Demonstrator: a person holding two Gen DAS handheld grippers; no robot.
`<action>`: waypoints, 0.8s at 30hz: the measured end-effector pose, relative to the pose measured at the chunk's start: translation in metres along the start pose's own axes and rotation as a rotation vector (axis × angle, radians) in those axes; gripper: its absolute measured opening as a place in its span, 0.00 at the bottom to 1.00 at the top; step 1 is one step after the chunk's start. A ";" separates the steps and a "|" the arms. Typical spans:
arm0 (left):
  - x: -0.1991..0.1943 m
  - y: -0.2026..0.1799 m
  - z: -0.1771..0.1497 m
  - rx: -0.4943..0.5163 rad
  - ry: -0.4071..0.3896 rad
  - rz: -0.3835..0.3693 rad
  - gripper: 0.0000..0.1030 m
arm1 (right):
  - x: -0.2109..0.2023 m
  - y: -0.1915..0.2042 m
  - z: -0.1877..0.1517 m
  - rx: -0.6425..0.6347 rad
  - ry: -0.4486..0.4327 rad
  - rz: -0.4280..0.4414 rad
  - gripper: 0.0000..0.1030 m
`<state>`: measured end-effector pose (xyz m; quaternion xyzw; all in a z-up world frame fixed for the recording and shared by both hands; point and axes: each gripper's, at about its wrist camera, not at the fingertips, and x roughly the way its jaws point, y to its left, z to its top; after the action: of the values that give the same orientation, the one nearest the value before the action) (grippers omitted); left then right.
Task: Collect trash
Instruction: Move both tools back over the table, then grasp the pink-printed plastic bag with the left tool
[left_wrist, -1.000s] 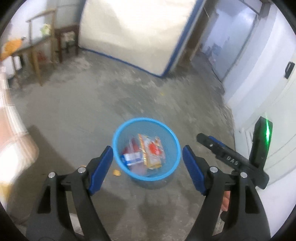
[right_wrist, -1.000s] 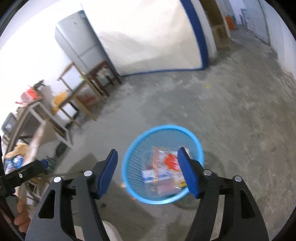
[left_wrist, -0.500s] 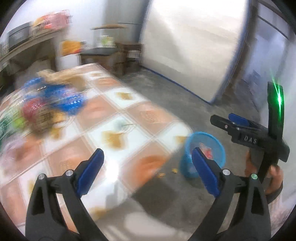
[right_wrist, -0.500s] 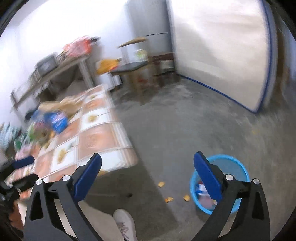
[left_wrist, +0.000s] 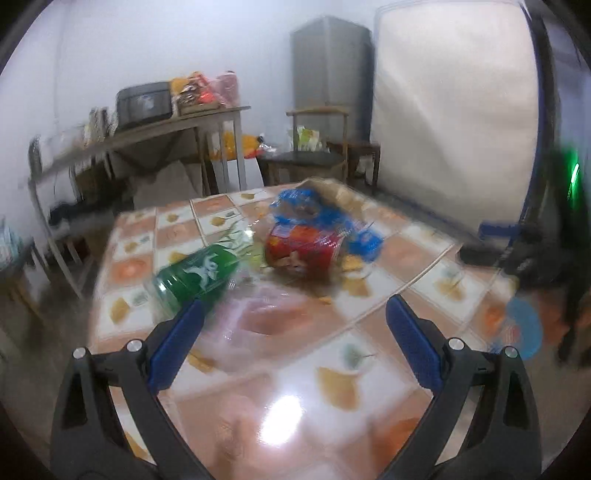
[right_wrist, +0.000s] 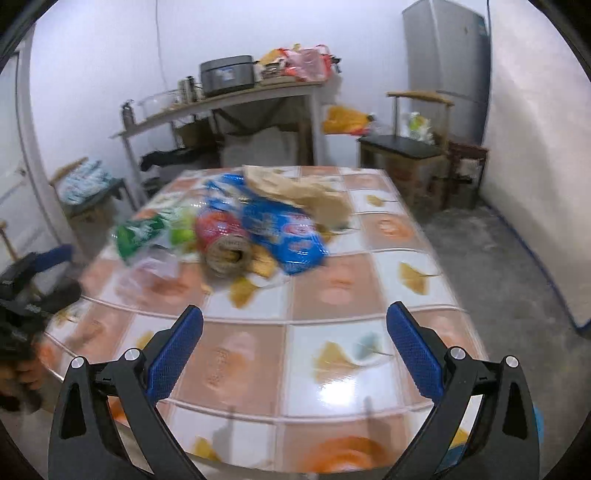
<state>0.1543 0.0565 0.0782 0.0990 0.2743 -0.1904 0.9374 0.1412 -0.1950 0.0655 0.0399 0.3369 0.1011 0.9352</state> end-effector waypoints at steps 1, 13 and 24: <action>0.007 0.005 -0.001 0.035 0.029 0.022 0.92 | 0.003 0.004 0.002 0.018 0.011 0.021 0.94; 0.085 0.006 -0.020 0.218 0.271 0.113 0.56 | 0.038 0.014 -0.002 0.059 0.107 0.077 0.94; 0.098 0.029 -0.017 0.072 0.320 0.048 0.30 | 0.045 -0.005 -0.010 0.121 0.122 0.111 0.94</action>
<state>0.2343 0.0581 0.0124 0.1682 0.4107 -0.1597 0.8818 0.1694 -0.1900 0.0298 0.1087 0.3960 0.1347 0.9018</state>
